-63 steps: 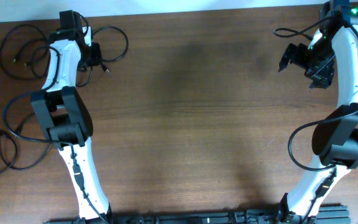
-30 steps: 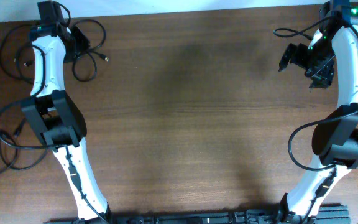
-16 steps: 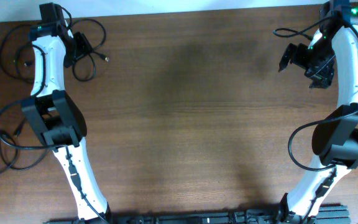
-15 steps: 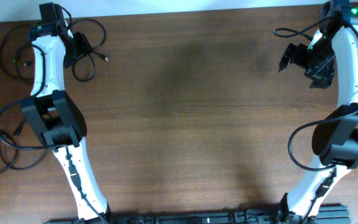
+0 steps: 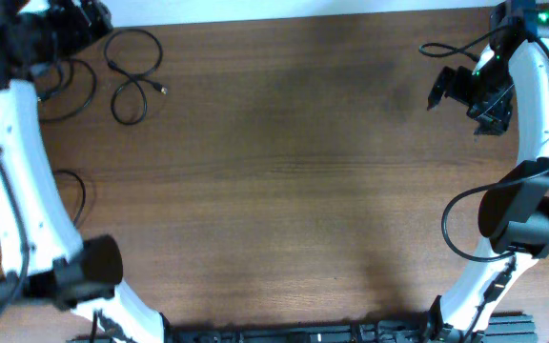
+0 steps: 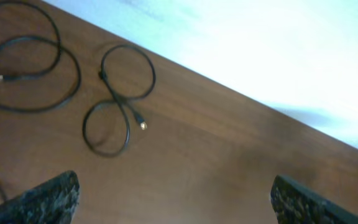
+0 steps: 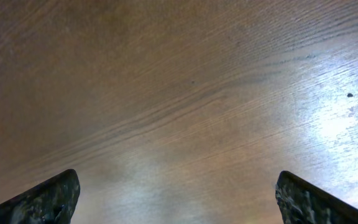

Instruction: Untangle cables

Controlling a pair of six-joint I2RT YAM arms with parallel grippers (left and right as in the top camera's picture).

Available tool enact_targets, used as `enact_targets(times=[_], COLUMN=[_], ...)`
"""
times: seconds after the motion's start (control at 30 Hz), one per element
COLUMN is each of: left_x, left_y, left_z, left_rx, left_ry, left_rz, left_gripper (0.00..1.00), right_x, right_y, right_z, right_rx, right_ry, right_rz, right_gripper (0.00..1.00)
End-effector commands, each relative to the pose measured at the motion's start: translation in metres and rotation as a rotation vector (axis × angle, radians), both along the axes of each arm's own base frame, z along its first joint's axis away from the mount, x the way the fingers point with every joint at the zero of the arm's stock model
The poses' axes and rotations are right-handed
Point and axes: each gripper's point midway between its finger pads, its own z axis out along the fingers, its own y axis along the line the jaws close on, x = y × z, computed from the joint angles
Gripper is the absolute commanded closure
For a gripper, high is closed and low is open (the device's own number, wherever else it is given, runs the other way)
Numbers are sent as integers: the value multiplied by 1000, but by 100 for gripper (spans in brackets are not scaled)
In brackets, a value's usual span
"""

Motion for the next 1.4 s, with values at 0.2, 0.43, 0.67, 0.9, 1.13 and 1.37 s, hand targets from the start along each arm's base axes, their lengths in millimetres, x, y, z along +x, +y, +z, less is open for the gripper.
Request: enact_targets(times=[0.2,0.43,0.67,0.9,1.13,1.37], left_x=[-80,-115,-178,-249,-270,-273], left_y=[-15,-26,-51,-58,-60,-60], left_z=[5,12,40,17,6,5], left_rx=[22,49,86,133,142,141], left_ry=[140,165,73,65,8,17], left_rz=[-55,-119,-162,-164,-160,-161], left_gripper=[1,2,1,1,1,1], right_x=[3,24,2,-22,-53,-107], right_y=[-3,0,33,51,81,113], right_z=[16,19,22,32,79,158], right_rx=[-23,-2,183,212,107,52], right_ry=[-51,-139,-58,10,-70,-331], right_rz=[0,0,6,52,233,398], right_gripper=[2,2,1,2,1,1])
